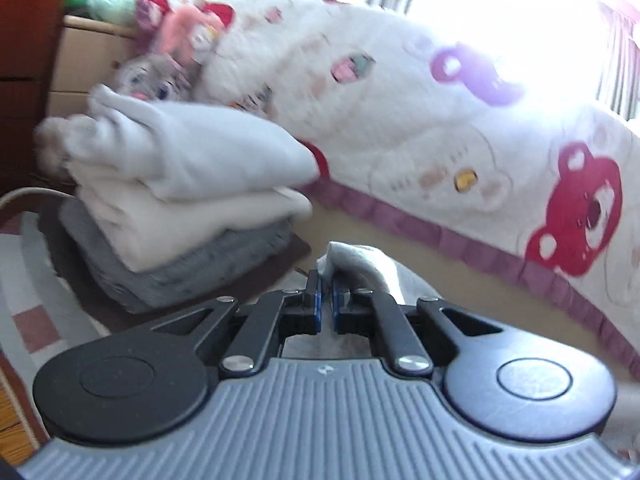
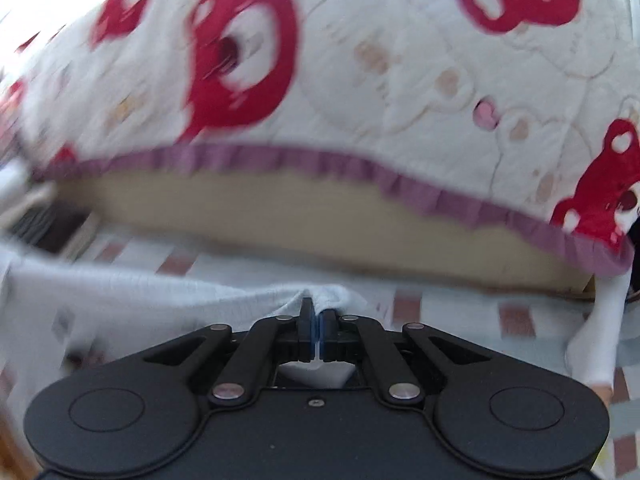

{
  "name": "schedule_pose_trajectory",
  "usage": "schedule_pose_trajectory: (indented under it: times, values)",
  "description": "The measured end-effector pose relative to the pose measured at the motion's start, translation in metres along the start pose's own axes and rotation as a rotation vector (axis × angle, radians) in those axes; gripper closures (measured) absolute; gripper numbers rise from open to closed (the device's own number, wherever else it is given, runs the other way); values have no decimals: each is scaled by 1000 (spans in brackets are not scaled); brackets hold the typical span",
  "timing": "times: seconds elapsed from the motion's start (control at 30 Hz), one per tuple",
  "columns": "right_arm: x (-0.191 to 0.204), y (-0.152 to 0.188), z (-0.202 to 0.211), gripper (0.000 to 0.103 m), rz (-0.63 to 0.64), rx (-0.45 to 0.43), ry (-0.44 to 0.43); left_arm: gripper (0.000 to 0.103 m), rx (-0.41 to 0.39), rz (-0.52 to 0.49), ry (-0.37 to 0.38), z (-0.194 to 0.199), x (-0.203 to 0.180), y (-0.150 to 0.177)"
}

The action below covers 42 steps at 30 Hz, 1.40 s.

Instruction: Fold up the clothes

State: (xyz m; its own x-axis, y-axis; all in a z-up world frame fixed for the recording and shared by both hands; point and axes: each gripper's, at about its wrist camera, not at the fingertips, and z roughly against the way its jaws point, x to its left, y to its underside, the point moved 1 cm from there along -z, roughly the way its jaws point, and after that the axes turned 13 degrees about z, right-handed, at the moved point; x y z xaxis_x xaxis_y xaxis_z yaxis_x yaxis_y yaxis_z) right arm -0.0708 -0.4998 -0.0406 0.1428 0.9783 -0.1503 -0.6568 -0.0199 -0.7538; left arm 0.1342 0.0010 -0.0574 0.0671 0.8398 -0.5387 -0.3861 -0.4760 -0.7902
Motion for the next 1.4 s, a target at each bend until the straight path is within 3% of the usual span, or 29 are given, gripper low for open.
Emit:
schedule_pose_trajectory:
  times: [0.07,0.13,0.23,0.33,0.4,0.57,0.7,0.83,0.87,0.93,0.97,1.17,1.27,1.33,1.37,1.4]
  values:
    - [14,38,-5,101,55,176,-78,98,13,21,-11,1,5,1]
    - [25,79,-20,100,6,338,-172,98,47,55,-10,-2,9,2]
    - [40,119,-38,96,-82,455,-255,98,69,10,-43,-2,4,11]
    - [35,127,-44,77,-185,444,-242,98,82,-81,-95,-2,-4,24]
    - [25,126,-44,54,-280,405,-238,98,102,-100,-117,-6,-5,29]
    - [1,141,-41,51,-502,341,-249,98,176,-14,-123,-17,8,31]
    - [-2,165,-61,50,-683,348,-245,98,230,61,-154,-26,25,31]
    - [4,158,-64,37,-684,292,-282,98,284,116,-158,-39,37,34]
    - [7,155,-63,42,-675,275,-293,98,294,124,-163,-42,38,35]
    - [12,148,-62,89,-656,242,-313,98,300,114,-171,-44,39,38]
    - [15,145,-61,99,-647,226,-323,98,301,106,-177,-44,39,39]
    - [29,128,-56,100,-592,139,-370,98,325,87,-228,-48,40,44]
    - [23,138,-53,93,-602,193,-293,98,347,83,-259,-52,44,47]
    - [16,149,-57,81,-663,246,-276,98,355,75,-265,-53,43,48]
    - [14,156,-60,61,-705,272,-271,98,356,70,-267,-53,43,48]
    - [11,162,-63,49,-742,297,-262,98,357,67,-269,-53,43,49]
